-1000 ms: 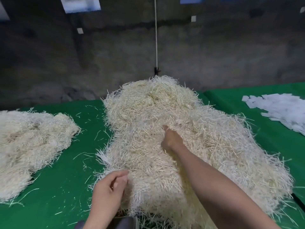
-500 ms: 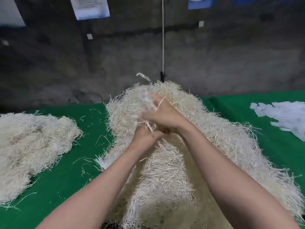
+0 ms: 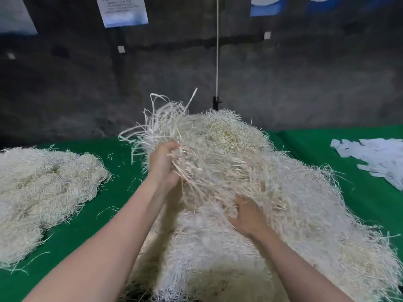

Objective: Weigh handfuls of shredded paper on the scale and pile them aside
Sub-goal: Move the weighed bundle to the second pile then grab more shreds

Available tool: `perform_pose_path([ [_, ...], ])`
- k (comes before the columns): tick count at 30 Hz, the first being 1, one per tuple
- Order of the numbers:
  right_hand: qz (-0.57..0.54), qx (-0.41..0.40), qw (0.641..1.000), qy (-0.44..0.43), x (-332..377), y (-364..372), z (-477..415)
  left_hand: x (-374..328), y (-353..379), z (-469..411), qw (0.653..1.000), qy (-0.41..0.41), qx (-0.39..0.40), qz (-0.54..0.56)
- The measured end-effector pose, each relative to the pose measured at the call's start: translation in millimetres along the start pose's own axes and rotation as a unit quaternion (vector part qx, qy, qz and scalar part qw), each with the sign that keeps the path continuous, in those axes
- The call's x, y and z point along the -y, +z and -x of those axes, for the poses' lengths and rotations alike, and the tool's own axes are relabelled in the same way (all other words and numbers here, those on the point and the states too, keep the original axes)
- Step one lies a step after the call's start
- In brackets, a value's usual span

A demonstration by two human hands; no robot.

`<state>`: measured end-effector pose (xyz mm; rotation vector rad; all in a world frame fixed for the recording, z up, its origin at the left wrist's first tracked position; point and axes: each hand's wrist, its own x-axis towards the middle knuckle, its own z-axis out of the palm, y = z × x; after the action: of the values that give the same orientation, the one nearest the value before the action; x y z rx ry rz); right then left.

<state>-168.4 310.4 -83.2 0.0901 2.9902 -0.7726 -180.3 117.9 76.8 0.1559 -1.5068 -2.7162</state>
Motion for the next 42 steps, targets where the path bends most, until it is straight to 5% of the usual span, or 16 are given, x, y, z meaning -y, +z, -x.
perform_pose_path([
  [5, -0.021, 0.027, 0.999, -0.006, 8.5, -18.4, 9.9, -32.1, -16.9, 11.7, 0.987, 0.096, -0.061, -0.112],
  [10, -0.148, -0.239, 0.944, -0.172, 84.1, -72.5, 24.5, -42.4, -21.4, 23.3, 0.978, 0.106, -0.026, -0.177],
  [13, -0.271, -0.04, 0.944, -0.185, 132.8, -65.0, 18.9, -44.7, -14.6, 31.7, 0.975, 0.109, 0.01, -0.195],
  [15, -0.203, 0.052, 0.964, -0.166, 136.7, -33.9, 8.1, -58.7, -17.1, 31.0, 0.986, 0.114, 0.039, -0.112],
  [17, -0.071, 0.069, 0.989, -0.11, 111.2, -7.1, -0.1, -78.1, -30.9, 24.3, 0.987, 0.149, 0.001, -0.058],
  [19, 0.023, 0.007, 0.998, -0.062, 83.1, 1.8, -3.1, -89.6, -50.7, 15.8, 0.961, 0.194, -0.042, -0.192],
  [23, 0.001, -0.105, 0.991, -0.081, 84.3, -10.3, -1.7, -51.9, -76.4, 10.2, 0.756, 0.148, 0.103, -0.629],
  [27, -0.159, -0.12, 0.97, -0.141, 113.7, -22.8, 3.0, 1.4, -75.4, 15.5, 0.516, 0.087, 0.204, -0.827],
  [28, -0.174, -0.12, 0.966, -0.146, 116.3, -24.7, 3.1, 12.5, -75.0, 14.3, 0.475, 0.101, 0.2, -0.851],
  [29, -0.171, -0.119, 0.966, -0.153, 116.1, -25.7, 4.5, 17.8, -72.0, 12.5, 0.474, 0.115, 0.183, -0.854],
  [31, -0.123, -0.106, 0.975, -0.153, 107.4, -26.0, 10.6, 10.9, -73.6, 7.0, 0.487, 0.111, 0.147, -0.854],
  [32, -0.084, -0.091, 0.983, -0.137, 99.0, -24.9, 12.0, 1.8, -77.2, -0.7, 0.531, 0.09, 0.133, -0.832],
  [34, -0.041, -0.077, 0.991, -0.106, 84.6, -21.9, 7.8, -20.9, -78.7, -4.5, 0.717, -0.006, 0.134, -0.684],
  [36, -0.017, -0.087, 0.987, -0.136, 79.4, -16.6, 4.0, -31.5, -71.0, 7.0, 0.832, -0.07, 0.155, -0.528],
  [39, -0.009, -0.095, 0.988, -0.121, 76.5, -12.9, 6.9, -22.8, -48.7, 25.8, 0.924, -0.065, 0.129, -0.354],
  [42, -0.072, 0.0, 0.996, -0.044, 59.0, -6.3, 21.7, -14.7, -27.5, 20.9, 0.967, -0.061, 0.096, -0.227],
])
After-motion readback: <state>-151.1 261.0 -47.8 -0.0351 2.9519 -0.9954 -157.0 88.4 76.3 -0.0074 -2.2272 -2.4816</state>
